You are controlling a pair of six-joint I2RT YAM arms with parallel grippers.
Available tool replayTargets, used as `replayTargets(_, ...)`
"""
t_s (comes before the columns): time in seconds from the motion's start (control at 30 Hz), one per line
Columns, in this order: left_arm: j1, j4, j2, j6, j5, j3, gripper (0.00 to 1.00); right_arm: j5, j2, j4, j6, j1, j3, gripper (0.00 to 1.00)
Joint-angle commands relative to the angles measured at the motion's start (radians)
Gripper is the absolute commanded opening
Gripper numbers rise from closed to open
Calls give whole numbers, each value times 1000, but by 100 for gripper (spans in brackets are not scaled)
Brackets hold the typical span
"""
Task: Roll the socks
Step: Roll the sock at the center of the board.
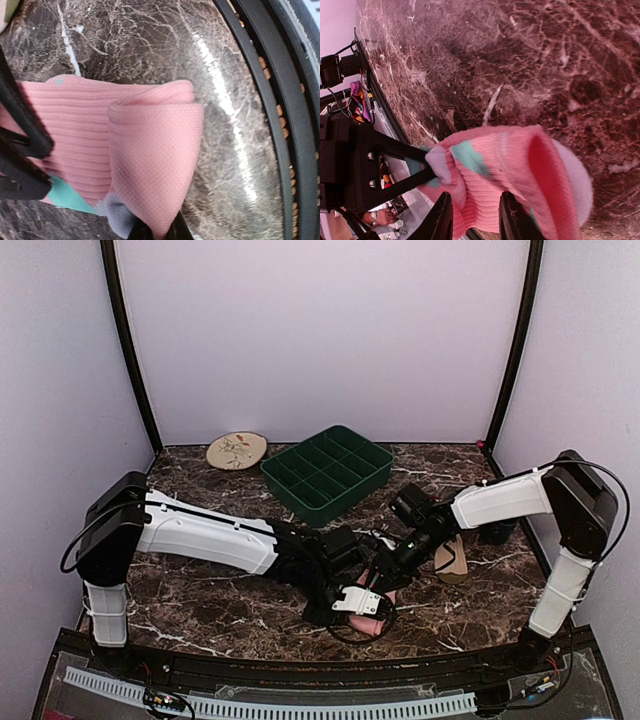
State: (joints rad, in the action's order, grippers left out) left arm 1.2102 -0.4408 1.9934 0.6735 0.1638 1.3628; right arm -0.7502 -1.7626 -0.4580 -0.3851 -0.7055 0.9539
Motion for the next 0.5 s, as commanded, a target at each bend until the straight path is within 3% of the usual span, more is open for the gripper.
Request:
replayTargets(0.0, 8, -255, 59, -92, 118, 58, 0, 109, 40, 50, -42, 11, -31, 32)
replayTargets(0.47, -47, -327, 121, -158, 278, 136, 0, 604, 352, 82, -187, 13, -185, 32)
